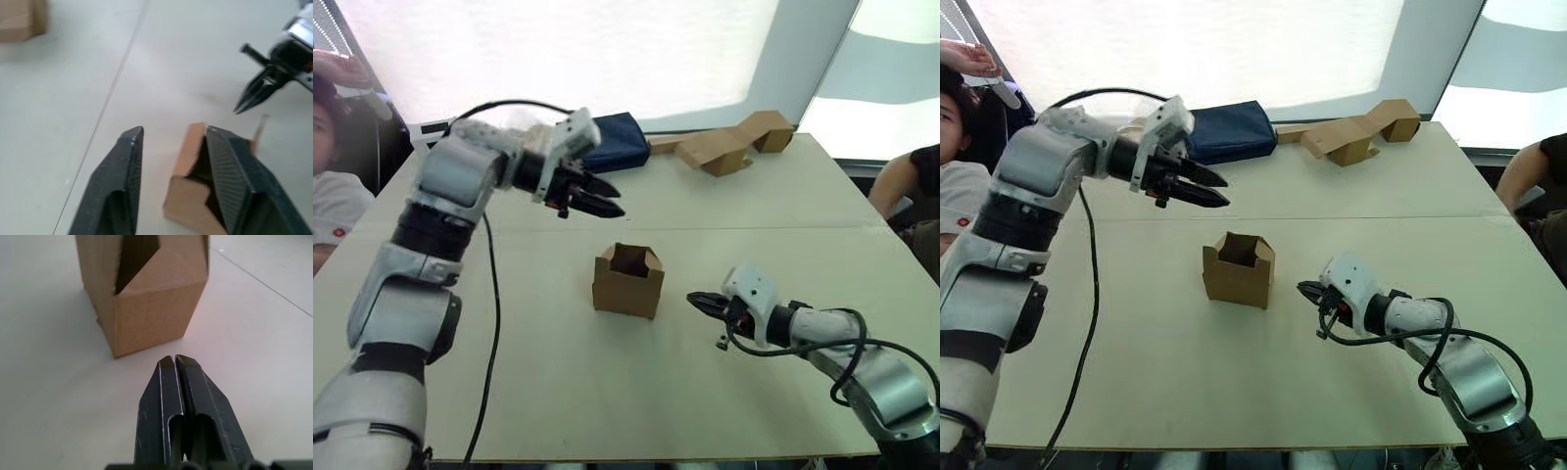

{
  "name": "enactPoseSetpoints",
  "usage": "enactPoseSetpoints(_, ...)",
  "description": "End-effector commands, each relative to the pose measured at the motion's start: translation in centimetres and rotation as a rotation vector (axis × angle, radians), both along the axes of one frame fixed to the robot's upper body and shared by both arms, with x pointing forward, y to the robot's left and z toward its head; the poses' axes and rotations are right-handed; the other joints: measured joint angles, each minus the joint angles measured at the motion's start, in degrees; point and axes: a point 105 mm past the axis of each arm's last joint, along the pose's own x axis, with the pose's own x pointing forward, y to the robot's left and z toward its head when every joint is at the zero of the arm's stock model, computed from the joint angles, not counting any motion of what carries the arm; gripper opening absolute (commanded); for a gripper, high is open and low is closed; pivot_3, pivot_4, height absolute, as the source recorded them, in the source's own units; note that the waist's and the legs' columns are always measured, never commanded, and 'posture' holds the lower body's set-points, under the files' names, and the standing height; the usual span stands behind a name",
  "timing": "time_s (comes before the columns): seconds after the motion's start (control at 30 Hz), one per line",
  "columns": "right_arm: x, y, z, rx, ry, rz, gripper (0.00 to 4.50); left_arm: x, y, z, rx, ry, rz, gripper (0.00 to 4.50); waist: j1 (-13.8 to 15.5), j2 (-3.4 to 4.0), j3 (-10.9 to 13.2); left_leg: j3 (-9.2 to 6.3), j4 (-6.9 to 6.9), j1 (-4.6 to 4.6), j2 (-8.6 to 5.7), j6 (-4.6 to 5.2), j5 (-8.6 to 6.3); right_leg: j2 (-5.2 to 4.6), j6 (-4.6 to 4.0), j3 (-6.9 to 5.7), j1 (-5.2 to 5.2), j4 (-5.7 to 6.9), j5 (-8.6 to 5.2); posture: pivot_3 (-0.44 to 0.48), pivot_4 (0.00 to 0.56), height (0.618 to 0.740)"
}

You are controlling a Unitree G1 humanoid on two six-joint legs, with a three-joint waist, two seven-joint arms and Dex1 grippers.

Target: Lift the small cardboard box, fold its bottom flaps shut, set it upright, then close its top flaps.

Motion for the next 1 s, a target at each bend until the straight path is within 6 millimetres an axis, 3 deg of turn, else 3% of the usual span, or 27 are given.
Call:
enactPoseSetpoints(0.03,0.8,-0.5,0.6,0.017,-0.035,-0.043,0.0,0.6,2.1,0.8,-0.099,-0.105,0.14,0.52,0.3,-0.02,0.0,-0.01,0.1,-0.04,0.01,0.0,0.0,-0.03,0.0,0.0,-0.01,0.06,0.0,0.0,0.15,0.74)
enactPoseSetpoints(0.07,1.0,-0.6,0.4,0.024,-0.027,-0.053,0.0,0.7,2.6,0.2,-0.118,-0.108,0.172,0.04,0.3,-0.01,0.0,-0.04,0.14,-0.09,0.01,0.01,0.0,-0.03,0.0,-0.03,-0.02,0.05,0.0,0.0,0.15,0.74)
enactPoseSetpoints(0.2,2.1,-0.1,-0.3,0.06,-0.004,-0.093,0.0,-0.7,4.3,-5.9,-0.078,-0.033,0.274,0.01,-0.1,0.07,-0.1,0.04,0.3,-0.05,-0.01,0.15,-0.09,-0.15,0.01,0.04,0.02,0.13,0.0,0.0,0.15,0.74)
enactPoseSetpoints(0.37,3.1,0.5,-1.1,0.003,-0.003,-0.062,0.0,-1.3,3.4,-10.1,-0.097,0.025,0.338,0.01,0.5,-0.01,0.0,-0.04,0.5,-0.12,0.0,0.18,-0.11,-0.13,0.01,-0.02,0.02,0.22,0.0,0.0,0.15,0.74)
enactPoseSetpoints(0.63,3.8,2.1,-2.2,0.004,0.018,-0.05,0.0,-3.1,0.8,-12.9,-0.153,0.112,0.334,0.01,-0.1,-0.02,-0.1,-0.01,0.52,-0.07,-0.03,0.24,-0.14,-0.12,0.03,0.01,0.1,0.21,0.01,0.0,0.15,0.74)
enactPoseSetpoints(1.0,1.4,4.5,-3.2,0.038,0.071,0.045,0.0,-6.3,-0.7,-15.6,-0.088,0.196,0.242,0.01,0.1,0.02,-0.1,-0.02,0.52,-0.04,-0.02,0.23,-0.14,-0.13,0.02,0.02,0.1,0.25,0.01,0.0,0.15,0.74)
